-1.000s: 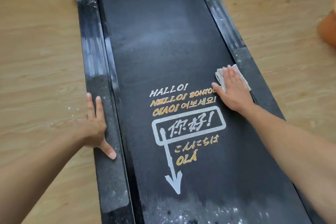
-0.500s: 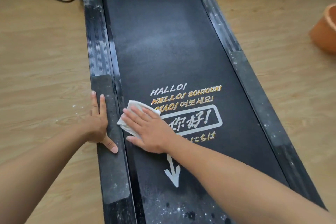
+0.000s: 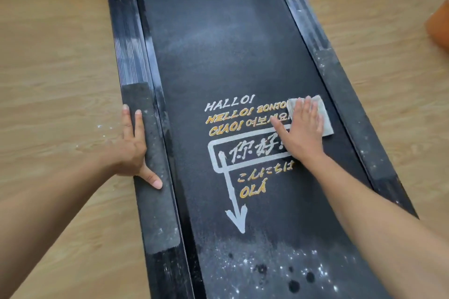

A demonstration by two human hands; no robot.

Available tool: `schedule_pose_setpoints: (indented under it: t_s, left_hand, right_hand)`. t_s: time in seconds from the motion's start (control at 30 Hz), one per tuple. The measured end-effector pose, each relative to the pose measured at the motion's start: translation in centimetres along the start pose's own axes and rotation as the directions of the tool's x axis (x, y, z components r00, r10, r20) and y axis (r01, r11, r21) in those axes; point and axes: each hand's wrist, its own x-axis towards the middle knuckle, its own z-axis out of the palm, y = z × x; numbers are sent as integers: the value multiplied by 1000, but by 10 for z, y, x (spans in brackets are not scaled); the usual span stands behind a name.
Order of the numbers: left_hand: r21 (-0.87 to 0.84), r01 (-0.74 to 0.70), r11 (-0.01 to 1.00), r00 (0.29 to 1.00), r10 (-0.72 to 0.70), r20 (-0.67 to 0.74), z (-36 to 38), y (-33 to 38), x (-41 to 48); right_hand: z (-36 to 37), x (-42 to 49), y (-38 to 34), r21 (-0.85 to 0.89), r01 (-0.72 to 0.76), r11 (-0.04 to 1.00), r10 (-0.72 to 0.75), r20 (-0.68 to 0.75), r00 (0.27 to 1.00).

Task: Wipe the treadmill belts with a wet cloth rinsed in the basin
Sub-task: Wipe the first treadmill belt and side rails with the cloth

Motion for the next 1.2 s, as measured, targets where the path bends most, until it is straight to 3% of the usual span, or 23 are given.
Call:
schedule_pose_setpoints:
  t_s: [0.1,0.2,0.27,0.33,0.4,0.47,0.53,0.6,0.7,0.77,0.83,0.93,1.03,1.1,1.17,1.2]
  left_hand:
    - [-12,-15,1000,1000,15,-15,-2,3,-4]
    - [13,10,1000,999,-9,-32,-1,7,-8]
    - [35,21,999,999,-19,-45,0,8,-10]
    - [37,7,999,998,-5,-56,0,9,-10]
    - [9,-23,1000,998,23,-57,-1,9,-8]
    - [-2,-39,999,997,39,-63,-1,8,-7]
    - [-6,-37,999,998,37,-56,-1,7,-4]
    - [-3,-25,1000,999,25,-44,-1,6,-3]
    - [3,8,1000,999,-8,-39,-2,6,-6]
    - [-7,31,1000,999,-31,-41,-4,9,-8]
    - [-8,37,999,999,-37,-39,-5,11,-11]
    - [-46,27,999,997,-30,-69,-3,12,-13]
    - [-127,34,991,992,-49,-115,1,11,-9]
    - [-150,38,988,988,-60,-144,5,10,-6]
    - [-161,27,987,981,-57,-183,7,13,-5]
    - [-169,24,985,979,-57,-195,9,14,-5]
  right_hand:
    - [29,-33,-79,-32,278,960,-277,21,961]
    - [67,-83,-165,-43,611,790,-605,110,789]
    - [80,-98,-187,-65,732,678,-716,169,677]
    - [77,-87,-173,-75,762,644,-747,158,646]
    - [63,-70,-136,-75,723,687,-714,121,690]
    - [47,-53,-82,-91,598,797,-592,81,802]
    - [27,-36,-14,-111,395,912,-395,20,918]
    - [5,-23,45,-76,148,986,-151,-36,988]
    - [-6,-13,57,28,-129,991,130,-64,989]
    - [1,-17,23,84,-205,975,211,-65,975]
    - [18,-27,-18,44,-102,994,104,-58,993]
    - [45,-61,-86,-29,238,971,-239,-10,971]
    - [74,-108,-135,-69,571,818,-565,87,821]
    - [82,-129,-137,-96,711,696,-698,140,702]
    - [80,-127,-116,-129,750,649,-740,124,661]
    - [75,-118,-102,-135,728,672,-723,94,684]
